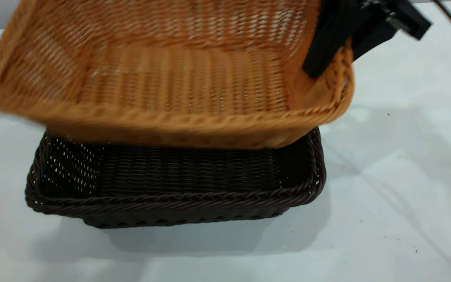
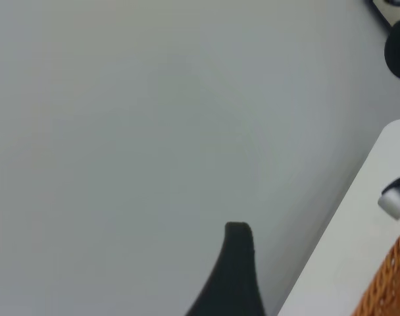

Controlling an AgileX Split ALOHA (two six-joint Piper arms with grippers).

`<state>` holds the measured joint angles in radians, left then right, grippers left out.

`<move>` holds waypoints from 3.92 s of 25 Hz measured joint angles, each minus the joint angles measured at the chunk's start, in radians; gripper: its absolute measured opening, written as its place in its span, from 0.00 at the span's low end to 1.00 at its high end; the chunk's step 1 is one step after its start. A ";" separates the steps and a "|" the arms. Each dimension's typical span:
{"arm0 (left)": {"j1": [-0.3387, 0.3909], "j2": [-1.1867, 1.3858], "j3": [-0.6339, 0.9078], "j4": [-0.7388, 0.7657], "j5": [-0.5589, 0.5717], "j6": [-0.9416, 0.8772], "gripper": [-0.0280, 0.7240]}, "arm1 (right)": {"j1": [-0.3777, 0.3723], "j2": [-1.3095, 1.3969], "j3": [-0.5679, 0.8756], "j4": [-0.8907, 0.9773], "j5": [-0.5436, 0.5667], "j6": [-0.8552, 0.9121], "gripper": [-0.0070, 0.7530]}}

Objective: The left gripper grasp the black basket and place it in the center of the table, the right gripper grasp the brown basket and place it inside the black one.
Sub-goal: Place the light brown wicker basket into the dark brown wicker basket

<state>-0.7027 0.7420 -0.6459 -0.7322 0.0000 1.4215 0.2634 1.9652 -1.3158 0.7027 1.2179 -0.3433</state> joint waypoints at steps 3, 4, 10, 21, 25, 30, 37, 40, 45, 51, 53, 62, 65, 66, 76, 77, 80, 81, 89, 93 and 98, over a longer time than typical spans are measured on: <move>0.000 0.000 0.000 0.000 0.007 0.000 0.83 | 0.033 0.000 0.000 -0.007 0.004 -0.023 0.15; 0.000 0.000 0.000 0.000 0.008 -0.001 0.83 | 0.041 0.000 0.000 -0.016 0.004 -0.022 0.15; 0.000 0.000 0.000 0.000 0.012 -0.004 0.83 | 0.050 0.014 0.000 -0.039 -0.018 -0.008 0.15; 0.000 0.000 0.000 0.000 0.014 -0.007 0.83 | 0.050 0.030 0.000 -0.057 -0.040 0.026 0.15; 0.000 0.000 0.000 0.000 0.015 -0.007 0.83 | 0.050 0.043 0.000 -0.055 -0.045 0.034 0.15; 0.000 0.000 0.000 0.000 0.015 -0.007 0.83 | 0.050 0.069 0.000 -0.055 -0.057 0.034 0.15; 0.000 0.000 0.000 -0.002 0.017 -0.007 0.83 | 0.050 0.070 0.000 -0.054 -0.069 0.034 0.15; 0.000 0.000 0.000 -0.002 0.017 -0.007 0.83 | 0.049 0.070 0.000 -0.054 -0.048 0.036 0.15; 0.000 0.000 0.000 -0.002 0.017 -0.007 0.83 | 0.049 0.069 0.000 -0.053 -0.042 0.036 0.15; 0.000 0.000 0.000 -0.002 0.017 -0.007 0.83 | 0.049 0.069 0.000 -0.038 -0.044 0.036 0.15; 0.000 0.000 0.000 -0.002 0.017 -0.007 0.83 | 0.049 0.069 0.001 -0.032 -0.044 0.036 0.15; 0.000 0.000 0.000 -0.002 0.016 -0.007 0.83 | 0.074 0.109 0.001 -0.034 -0.038 0.036 0.15; 0.000 0.000 0.000 -0.002 0.017 -0.007 0.83 | 0.085 0.109 0.001 -0.029 -0.038 0.033 0.15; 0.000 0.000 0.000 -0.002 0.016 -0.007 0.83 | 0.085 0.109 0.001 -0.032 -0.037 0.031 0.15; 0.000 0.000 0.000 -0.003 0.017 -0.007 0.83 | 0.085 0.109 0.001 -0.044 -0.055 0.037 0.15; 0.000 0.000 0.000 -0.003 0.017 -0.007 0.83 | 0.085 0.109 0.001 -0.044 -0.055 0.036 0.15; 0.000 0.000 0.000 -0.003 0.017 -0.007 0.83 | 0.085 0.109 0.001 -0.044 -0.055 0.033 0.15; 0.000 0.000 0.000 -0.003 0.017 -0.007 0.83 | 0.085 0.109 0.001 -0.044 -0.056 0.032 0.15; 0.000 0.000 0.000 -0.003 0.017 -0.007 0.83 | 0.085 0.108 0.001 -0.030 -0.057 0.007 0.51; 0.000 0.000 0.000 -0.003 0.017 -0.007 0.83 | 0.085 0.108 0.001 -0.029 -0.064 0.007 0.70; 0.000 0.000 0.000 -0.003 0.017 -0.007 0.83 | 0.085 0.105 0.001 -0.045 -0.008 0.007 0.77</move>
<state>-0.7027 0.7420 -0.6459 -0.7350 0.0175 1.4141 0.3486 2.0706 -1.3147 0.6577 1.2098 -0.3360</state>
